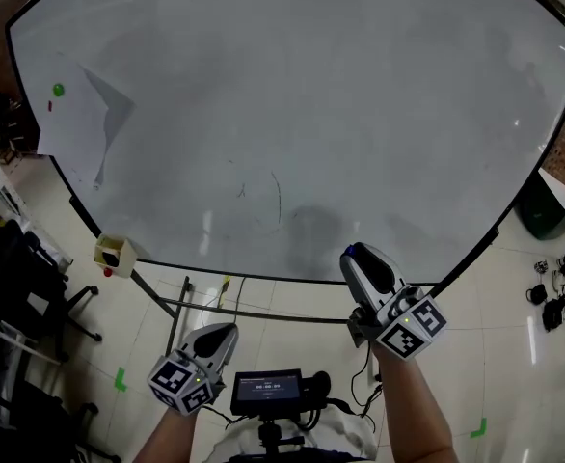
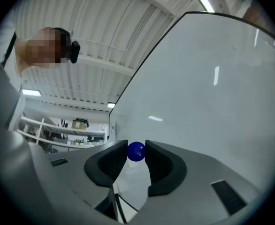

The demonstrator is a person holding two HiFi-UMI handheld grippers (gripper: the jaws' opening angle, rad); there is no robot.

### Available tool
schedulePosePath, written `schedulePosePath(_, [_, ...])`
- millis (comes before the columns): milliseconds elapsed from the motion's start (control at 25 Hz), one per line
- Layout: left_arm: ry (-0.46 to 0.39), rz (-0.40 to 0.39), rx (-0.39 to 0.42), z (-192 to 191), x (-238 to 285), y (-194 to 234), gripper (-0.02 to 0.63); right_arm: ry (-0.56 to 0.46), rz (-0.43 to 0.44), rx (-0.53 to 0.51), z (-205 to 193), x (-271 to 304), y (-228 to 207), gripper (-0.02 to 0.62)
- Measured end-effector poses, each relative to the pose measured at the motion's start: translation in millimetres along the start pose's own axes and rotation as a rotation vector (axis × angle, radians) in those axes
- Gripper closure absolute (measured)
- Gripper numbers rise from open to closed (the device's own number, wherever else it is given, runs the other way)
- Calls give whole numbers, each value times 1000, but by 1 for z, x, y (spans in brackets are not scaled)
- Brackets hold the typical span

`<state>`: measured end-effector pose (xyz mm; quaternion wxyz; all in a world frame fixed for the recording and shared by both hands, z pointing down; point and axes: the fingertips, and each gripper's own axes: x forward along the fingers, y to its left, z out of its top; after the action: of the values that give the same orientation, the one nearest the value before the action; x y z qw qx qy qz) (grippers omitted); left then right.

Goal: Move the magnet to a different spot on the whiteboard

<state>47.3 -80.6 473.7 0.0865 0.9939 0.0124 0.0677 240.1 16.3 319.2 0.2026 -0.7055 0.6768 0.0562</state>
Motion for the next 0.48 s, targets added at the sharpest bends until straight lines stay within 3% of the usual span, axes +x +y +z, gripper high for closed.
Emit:
schedulePosePath(280, [20,-44,-22,-22,-38,-11,572,73,34,161,-36,-28,59,442])
schedulePosePath(480, [-11,-53,-28,-20,-54,-15,572,128,42,213,-57,-34,84,442])
